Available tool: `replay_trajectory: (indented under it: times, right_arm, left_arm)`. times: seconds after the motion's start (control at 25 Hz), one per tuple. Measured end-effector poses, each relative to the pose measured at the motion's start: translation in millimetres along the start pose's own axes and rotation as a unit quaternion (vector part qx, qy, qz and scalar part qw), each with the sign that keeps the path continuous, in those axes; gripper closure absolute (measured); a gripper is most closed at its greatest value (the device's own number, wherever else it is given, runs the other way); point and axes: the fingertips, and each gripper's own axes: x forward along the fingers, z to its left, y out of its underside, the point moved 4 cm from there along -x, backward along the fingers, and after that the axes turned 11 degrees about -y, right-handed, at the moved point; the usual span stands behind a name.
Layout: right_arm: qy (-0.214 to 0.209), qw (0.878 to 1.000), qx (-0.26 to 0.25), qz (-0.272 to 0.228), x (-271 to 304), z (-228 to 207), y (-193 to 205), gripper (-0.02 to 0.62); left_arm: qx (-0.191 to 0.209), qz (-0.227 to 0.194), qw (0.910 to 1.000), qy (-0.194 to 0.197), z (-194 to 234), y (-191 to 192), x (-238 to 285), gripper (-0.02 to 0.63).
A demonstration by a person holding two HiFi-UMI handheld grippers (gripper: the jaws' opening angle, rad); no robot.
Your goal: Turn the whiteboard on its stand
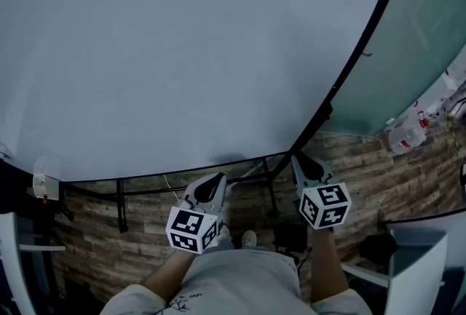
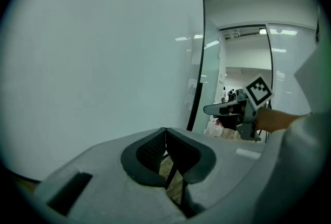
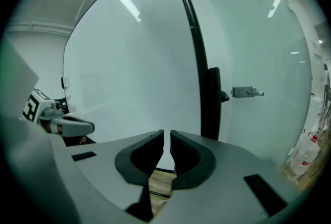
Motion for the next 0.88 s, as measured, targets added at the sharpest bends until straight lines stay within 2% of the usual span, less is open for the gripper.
replay_trajectory:
  times: [0.24,0.52,0.88]
  right_arm:
    - [-0.026,1.0,0.009,-0.003,-13.9,50.4,3.5,0.588]
    - [-0.052,0.999,0.014,0.007,-11.2,107.3,20.7,0.589]
    - [-0.065,0.998,0.002,0.016,-6.1,136.7,27.7,0.589]
  left_arm:
    - [0.004,-0.01,0.9999,0.008,-7.7,-1.8,-13.8,0.595]
    - [0.006,-0.014,0.9997,0.018,-16.1,1.6,-30.7,0.595]
    - [0.006,-0.014,0.9998,0.017,-11.7,4.7,-41.8,0.595]
